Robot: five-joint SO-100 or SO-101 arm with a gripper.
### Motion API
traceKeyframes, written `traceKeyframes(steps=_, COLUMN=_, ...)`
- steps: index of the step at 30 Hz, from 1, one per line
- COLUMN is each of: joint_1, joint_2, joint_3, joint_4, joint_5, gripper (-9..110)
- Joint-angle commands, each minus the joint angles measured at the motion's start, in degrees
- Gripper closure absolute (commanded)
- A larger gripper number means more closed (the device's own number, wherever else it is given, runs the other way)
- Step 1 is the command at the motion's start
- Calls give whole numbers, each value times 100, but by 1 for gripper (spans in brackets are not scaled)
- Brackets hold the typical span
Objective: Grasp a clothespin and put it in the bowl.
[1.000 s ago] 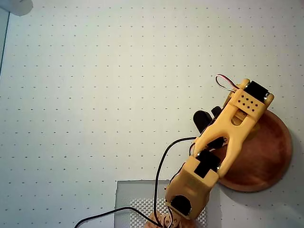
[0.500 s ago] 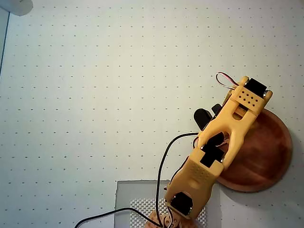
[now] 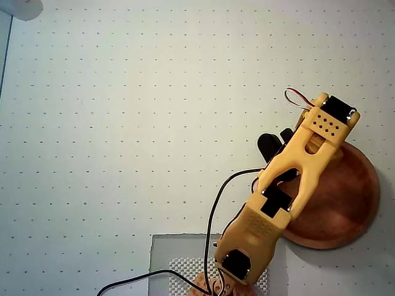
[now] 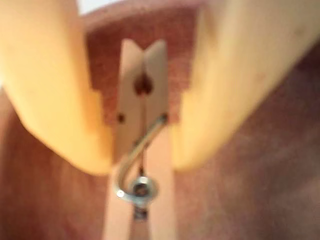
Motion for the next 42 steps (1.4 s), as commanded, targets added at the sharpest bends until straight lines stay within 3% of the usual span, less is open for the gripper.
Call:
traceKeyframes(steps=1, joint_1=0, joint_2=158, joint_3=-343, joint_4=26, joint_5=-44, gripper=105)
traceKeyframes(steps=37, joint_1=756, joint_2=-343, joint_3=-360, joint_4=26, joint_5=-255, gripper=104)
traceKeyframes(steps=42, joint_1=738, joint_2=-343, joint_3=-360, joint_4=26, joint_5=-299, gripper=97)
